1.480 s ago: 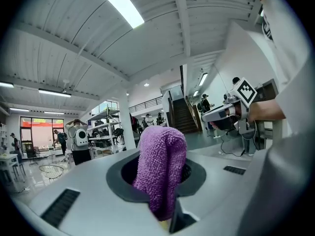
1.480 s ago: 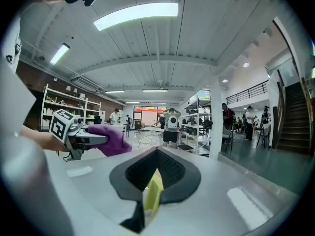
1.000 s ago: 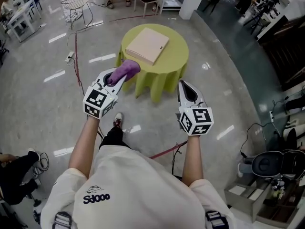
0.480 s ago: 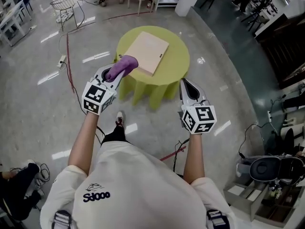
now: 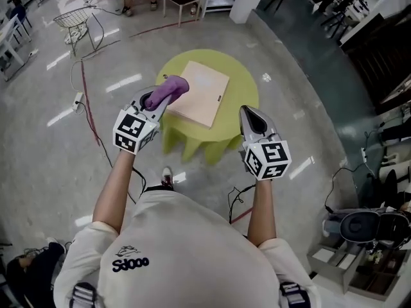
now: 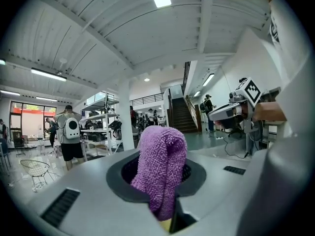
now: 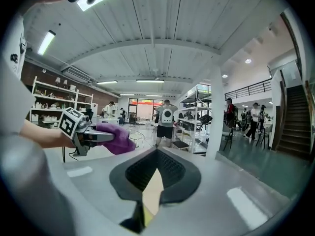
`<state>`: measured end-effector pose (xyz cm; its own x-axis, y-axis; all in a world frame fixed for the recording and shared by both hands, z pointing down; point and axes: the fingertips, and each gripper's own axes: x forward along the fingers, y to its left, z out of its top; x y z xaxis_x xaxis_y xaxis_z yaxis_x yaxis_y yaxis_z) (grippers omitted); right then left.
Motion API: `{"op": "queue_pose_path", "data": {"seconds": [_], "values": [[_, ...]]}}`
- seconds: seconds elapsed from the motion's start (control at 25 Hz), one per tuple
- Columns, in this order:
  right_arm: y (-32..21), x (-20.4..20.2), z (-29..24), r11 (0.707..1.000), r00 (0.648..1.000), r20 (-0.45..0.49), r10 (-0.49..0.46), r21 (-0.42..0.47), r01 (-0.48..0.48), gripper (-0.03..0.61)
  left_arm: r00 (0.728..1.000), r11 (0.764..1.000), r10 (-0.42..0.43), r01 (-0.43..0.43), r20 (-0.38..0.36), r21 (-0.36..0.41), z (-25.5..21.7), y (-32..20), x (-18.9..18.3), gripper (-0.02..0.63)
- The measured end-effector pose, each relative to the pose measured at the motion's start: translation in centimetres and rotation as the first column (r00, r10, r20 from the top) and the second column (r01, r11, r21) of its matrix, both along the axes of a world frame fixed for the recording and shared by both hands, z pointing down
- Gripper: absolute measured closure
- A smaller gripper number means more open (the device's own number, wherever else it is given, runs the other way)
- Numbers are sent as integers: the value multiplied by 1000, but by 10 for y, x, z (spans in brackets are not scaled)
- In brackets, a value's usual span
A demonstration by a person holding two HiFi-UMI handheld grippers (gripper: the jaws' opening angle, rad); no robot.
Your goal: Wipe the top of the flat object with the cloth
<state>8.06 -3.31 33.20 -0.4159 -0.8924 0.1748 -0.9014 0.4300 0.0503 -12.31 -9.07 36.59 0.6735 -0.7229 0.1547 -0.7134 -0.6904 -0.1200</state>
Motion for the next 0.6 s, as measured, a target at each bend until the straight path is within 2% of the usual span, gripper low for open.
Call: {"op": "queue_pose_path", "data": {"seconds": [0.2,0.6], "values": [[-47,-7,1,1000,1000,20,23,-18,-23,569,999,999,36,-36,-5,-16,4,-50,0,548],[-110,-22,5,998,998,15,59,-36,-59,569,996,995,89,-89,-4,-52,19,-117,-4,548]]}}
